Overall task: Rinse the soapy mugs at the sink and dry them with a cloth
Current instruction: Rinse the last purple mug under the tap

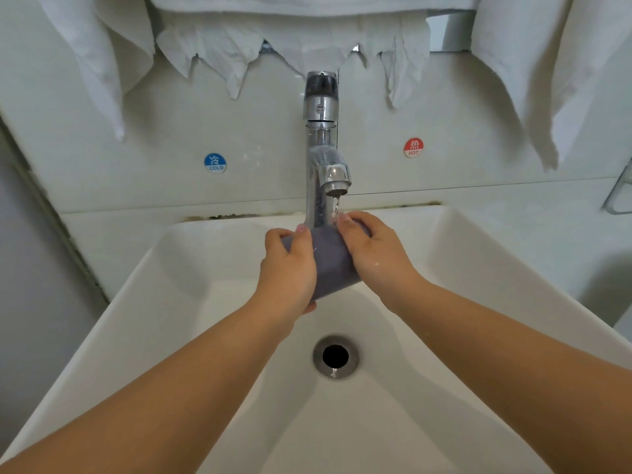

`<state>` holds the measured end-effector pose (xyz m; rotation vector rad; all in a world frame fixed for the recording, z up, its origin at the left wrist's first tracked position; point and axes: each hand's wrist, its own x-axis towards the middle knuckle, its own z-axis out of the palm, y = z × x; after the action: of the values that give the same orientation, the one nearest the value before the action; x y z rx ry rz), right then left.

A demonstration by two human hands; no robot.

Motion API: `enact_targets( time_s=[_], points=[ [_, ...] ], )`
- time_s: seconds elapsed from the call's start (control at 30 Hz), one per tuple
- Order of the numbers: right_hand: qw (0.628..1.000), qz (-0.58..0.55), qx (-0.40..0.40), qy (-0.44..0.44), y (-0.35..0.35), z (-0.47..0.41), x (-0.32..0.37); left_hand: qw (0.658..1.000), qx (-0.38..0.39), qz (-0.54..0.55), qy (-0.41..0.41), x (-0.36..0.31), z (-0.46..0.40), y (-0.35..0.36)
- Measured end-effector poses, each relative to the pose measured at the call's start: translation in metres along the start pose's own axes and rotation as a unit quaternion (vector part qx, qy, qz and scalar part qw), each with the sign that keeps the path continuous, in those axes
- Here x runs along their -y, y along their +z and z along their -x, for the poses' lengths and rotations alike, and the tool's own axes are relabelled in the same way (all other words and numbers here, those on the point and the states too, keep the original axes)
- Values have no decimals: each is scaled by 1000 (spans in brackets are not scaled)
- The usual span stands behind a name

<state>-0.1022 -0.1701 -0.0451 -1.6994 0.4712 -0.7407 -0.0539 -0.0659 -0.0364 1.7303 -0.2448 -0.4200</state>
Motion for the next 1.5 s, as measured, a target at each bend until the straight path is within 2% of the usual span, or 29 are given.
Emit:
enact_targets(
  time_s=[0.2, 0.4, 0.53, 0.63, 0.73, 0.83, 0.93, 1.1, 1.17, 1.23, 1.33, 1.4, 1.5],
  points=[
    [992, 28, 123, -17, 2, 7, -1, 996, -31, 33, -72, -5, -8, -11],
    [998, 35, 44, -7, 2, 6, 4, 998, 5, 29, -59, -4, -7, -10],
    [991, -18, 108, 72, -2, 2, 7, 994, -11, 50, -92, -10, -9, -22],
    [986, -12, 160, 55, 0, 3, 5, 992, 1, 64, -107, -11, -9, -28],
    [995, -8, 95, 34, 1, 5, 6, 998, 16, 21, -59, -7, -7, -20],
    [996, -4, 61, 61, -1, 2, 9, 999, 30, 15, -41, -6, -6, -14],
    [993, -5, 75, 91, -2, 2, 11, 996, 25, 43, -76, -7, -7, -18],
    [989, 56, 134, 14, 3, 8, 2, 984, 61, 79, -147, -7, -5, -27],
    [995, 46, 84, 13, 2, 8, 3, 989, 84, 45, -116, -5, -5, -24],
    [998, 16, 39, 47, -2, 5, 6, 994, 104, 12, -45, -5, -4, -20],
    [994, -39, 26, 101, -6, 4, 7, 990, 131, -9, 51, -3, -3, -19],
    [995, -36, 29, 86, -6, 4, 8, 988, 139, 3, 69, 0, -2, -20],
    [999, -22, 22, 44, -7, 2, 8, 987, 134, 69, 50, 3, -1, -20]
  ],
)
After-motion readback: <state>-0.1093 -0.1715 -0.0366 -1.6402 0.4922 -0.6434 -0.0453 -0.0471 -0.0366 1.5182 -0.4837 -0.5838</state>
